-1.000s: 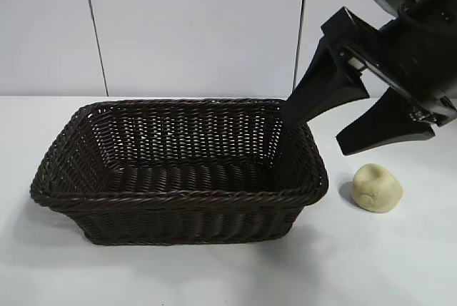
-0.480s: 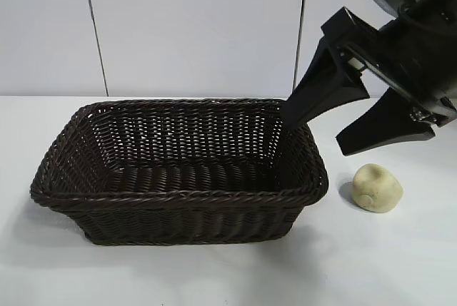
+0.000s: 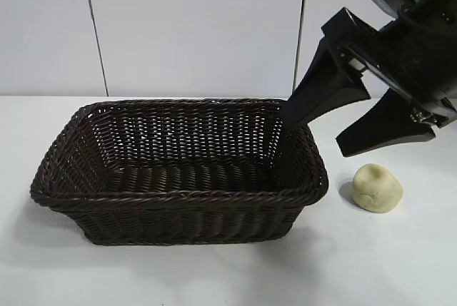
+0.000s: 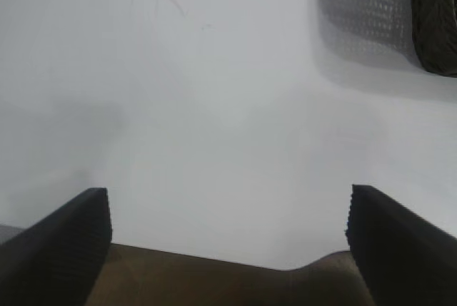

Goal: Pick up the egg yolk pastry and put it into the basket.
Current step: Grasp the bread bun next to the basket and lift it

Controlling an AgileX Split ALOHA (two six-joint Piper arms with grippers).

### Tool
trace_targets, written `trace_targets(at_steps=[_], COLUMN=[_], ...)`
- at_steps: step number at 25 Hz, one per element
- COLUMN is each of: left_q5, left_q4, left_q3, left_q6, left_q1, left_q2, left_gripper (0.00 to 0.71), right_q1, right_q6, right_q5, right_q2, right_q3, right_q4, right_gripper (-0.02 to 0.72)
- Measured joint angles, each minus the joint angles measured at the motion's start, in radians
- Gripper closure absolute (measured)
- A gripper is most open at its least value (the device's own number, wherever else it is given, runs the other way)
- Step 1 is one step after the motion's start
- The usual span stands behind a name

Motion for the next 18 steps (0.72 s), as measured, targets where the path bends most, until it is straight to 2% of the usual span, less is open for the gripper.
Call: trace_targets(at_steps=[5, 14, 18], left_q5=[0.0, 0.006, 0.01], left_q4=[0.0, 0.0, -0.001], left_q3=[0.001, 0.001, -0.001], left_q6=[0.0, 0.0, 0.0], left_q1=[0.0, 0.0, 0.0], left_q2=[-0.034, -0.355, -0.377], left_gripper=[0.062, 0.062, 0.062], right_q1=[0.0, 0.0, 0.0], right_q6=[0.0, 0.0, 0.011], right_q5=[-0.007, -0.015, -0.015], right_q2=[0.0, 0.0, 0.0], right_q3=[0.0, 0.0, 0.0], right_q4=[0.0, 0.0, 0.005], right_gripper=[0.122, 0.122, 0.122])
